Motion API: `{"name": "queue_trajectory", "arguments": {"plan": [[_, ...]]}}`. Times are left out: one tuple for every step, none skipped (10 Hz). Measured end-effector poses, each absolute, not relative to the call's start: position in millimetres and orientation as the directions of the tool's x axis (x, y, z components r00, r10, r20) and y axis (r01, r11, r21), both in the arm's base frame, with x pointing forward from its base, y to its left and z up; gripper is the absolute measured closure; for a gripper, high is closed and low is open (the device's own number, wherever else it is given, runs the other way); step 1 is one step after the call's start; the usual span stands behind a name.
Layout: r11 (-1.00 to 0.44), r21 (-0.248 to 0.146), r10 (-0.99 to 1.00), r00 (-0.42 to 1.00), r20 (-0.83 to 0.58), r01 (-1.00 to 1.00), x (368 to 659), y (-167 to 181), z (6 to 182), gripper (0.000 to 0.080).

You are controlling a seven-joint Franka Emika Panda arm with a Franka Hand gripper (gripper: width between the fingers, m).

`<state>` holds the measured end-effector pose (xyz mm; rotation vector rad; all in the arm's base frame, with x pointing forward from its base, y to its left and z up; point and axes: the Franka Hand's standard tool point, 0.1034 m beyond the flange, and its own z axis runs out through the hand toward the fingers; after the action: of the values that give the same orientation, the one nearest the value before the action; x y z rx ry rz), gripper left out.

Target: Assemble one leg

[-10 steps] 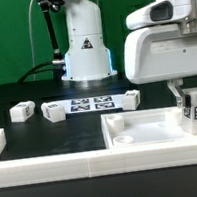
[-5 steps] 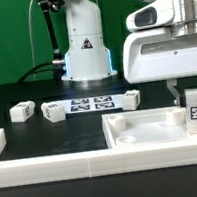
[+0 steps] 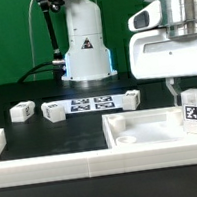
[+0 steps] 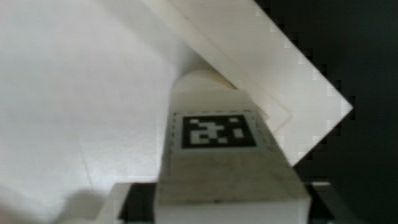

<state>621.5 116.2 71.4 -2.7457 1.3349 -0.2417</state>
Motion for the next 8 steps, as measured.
{"name": "queue_trajectory", "arguments": {"plan": [[-0.548,-0.135,-0.836,0.542,0.085,-0.825,620.4,117.5,71.9,0.0509],[-0.461,-0.136,-0.888,0.455,0.069,-0.877,619.0,118.8,71.7,0.0509],[-0.371,-0.138,-0.929,0.367,0.055,-0.918,618.0,119.9,71.9,0.0509],[-0.301,-0.142,-0.954,0.297,0.044,-0.943,617.8,119.4,72.0,0.0509],[-0.268,-0.143,-0.963,0.266,0.032,-0.953,617.7,119.3,72.0,0.0509],[-0.193,-0.139,-0.981,0.194,0.012,-0.971,617.2,119.0,71.8,0.0509],[-0.151,-0.141,-0.988,0.152,0.000,-0.978,617.2,118.7,71.2,0.0509],[-0.138,-0.141,-0.990,0.139,-0.003,-0.980,617.2,118.6,71.2,0.0509]]}}
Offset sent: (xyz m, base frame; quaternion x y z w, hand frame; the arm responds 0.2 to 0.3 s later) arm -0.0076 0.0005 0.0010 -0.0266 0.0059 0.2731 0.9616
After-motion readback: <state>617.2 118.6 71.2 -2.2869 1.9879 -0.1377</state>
